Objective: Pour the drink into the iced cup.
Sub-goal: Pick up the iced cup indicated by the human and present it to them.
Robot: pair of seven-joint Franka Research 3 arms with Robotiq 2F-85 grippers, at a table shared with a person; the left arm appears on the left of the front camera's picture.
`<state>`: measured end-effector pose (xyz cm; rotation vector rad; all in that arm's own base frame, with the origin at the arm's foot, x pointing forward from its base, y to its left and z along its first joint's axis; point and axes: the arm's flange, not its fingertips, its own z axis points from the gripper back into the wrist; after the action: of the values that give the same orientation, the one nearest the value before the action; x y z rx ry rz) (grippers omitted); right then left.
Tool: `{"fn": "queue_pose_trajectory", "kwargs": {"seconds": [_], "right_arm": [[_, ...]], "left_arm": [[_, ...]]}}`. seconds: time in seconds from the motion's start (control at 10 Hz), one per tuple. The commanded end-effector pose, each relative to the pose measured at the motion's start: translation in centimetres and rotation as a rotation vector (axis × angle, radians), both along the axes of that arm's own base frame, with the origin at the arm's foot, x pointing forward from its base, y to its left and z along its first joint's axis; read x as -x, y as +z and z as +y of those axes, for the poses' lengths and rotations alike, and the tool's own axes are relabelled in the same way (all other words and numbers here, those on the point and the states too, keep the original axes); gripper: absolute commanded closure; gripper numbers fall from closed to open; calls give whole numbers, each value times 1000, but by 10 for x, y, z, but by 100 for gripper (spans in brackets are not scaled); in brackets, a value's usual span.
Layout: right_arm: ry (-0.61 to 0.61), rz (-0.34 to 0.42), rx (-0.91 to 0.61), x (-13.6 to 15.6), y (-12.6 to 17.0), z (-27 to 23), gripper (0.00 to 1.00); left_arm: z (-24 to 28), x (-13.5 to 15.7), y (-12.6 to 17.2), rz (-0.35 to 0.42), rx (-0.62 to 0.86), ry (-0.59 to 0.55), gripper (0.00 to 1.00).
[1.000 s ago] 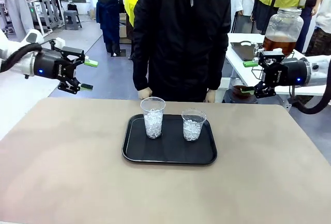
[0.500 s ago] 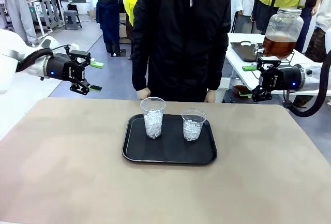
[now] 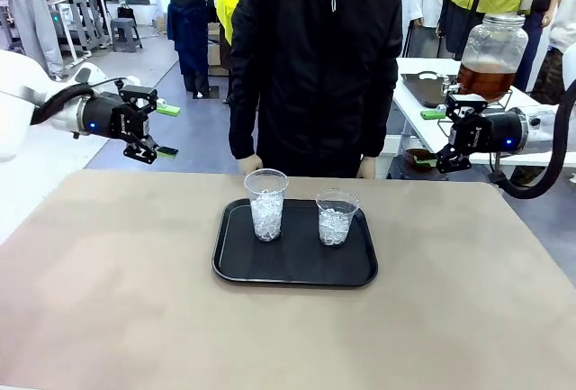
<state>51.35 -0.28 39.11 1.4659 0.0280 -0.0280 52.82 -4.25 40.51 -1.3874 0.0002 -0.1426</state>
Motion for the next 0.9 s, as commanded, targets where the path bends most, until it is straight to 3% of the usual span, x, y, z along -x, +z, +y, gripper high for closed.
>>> {"fn": "queue_pose_trajectory", "kwargs": {"seconds": [0.0, 0.8], "right_arm": [[-6, -1, 1, 1, 1, -1, 0], [-6, -1, 1, 1, 1, -1, 0]], "left_arm": [[0, 4, 2, -10, -3, 4, 0], [0, 4, 2, -10, -3, 4, 0]]}}
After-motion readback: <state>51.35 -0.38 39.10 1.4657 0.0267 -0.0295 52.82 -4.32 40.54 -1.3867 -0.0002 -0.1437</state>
